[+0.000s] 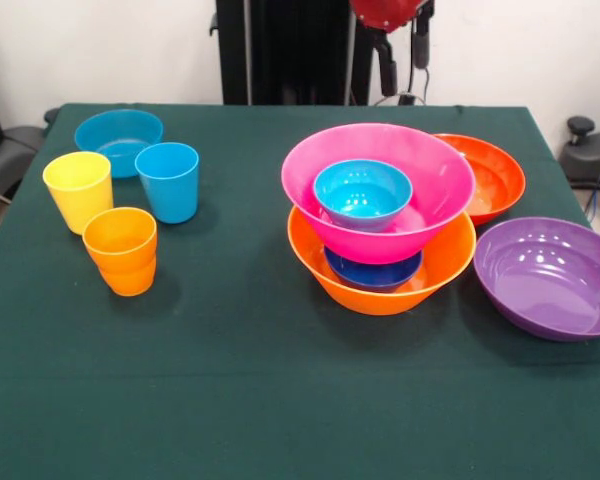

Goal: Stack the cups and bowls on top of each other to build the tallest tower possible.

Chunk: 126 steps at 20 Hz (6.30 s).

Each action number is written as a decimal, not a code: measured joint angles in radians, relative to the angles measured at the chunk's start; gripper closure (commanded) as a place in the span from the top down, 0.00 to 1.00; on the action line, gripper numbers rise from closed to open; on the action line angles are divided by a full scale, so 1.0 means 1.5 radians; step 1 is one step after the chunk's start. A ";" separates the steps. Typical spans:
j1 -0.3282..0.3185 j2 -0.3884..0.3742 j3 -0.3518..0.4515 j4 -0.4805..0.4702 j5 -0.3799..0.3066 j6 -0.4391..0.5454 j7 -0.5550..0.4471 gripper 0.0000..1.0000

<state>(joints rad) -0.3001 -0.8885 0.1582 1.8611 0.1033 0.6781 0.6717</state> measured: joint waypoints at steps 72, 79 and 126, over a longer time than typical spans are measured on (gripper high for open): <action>0.113 0.203 0.022 0.293 -0.090 -0.491 0.325 1.00; 0.125 0.199 0.023 0.258 -0.090 -0.471 0.325 1.00; 0.128 0.263 0.047 0.126 -0.109 -0.438 0.343 1.00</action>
<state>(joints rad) -0.1076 -0.4946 0.2286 2.0502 -0.0606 0.0208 1.1856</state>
